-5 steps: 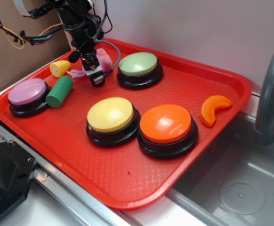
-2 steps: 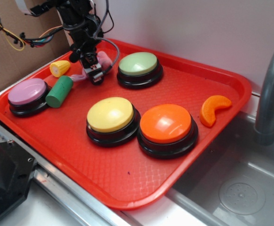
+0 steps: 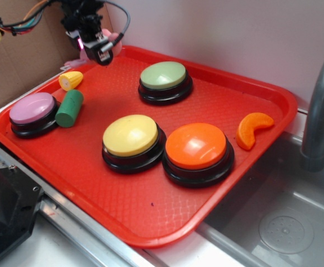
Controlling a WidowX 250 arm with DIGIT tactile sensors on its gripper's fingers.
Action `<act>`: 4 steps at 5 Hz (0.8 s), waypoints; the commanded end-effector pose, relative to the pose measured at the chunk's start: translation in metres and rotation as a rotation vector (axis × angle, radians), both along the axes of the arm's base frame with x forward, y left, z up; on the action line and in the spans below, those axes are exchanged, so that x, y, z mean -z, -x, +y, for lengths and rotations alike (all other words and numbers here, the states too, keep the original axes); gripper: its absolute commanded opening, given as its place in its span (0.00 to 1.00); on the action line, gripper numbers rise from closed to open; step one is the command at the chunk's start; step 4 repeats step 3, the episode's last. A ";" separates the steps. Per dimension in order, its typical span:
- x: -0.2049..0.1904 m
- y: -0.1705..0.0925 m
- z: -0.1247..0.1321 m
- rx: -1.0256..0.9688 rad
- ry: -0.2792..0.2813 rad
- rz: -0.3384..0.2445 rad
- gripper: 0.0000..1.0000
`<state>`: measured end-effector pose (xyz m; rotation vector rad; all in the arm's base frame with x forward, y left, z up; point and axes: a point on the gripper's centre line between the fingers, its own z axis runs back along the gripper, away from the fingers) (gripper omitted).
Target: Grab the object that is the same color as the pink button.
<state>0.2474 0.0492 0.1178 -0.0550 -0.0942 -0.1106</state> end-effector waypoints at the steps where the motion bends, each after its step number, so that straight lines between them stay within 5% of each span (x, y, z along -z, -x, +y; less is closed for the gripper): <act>1: -0.072 0.028 -0.035 -0.081 0.014 0.012 0.00; 2: -0.071 0.043 -0.039 -0.075 0.101 0.031 0.00; 4: -0.065 0.042 -0.036 -0.089 0.097 0.044 0.00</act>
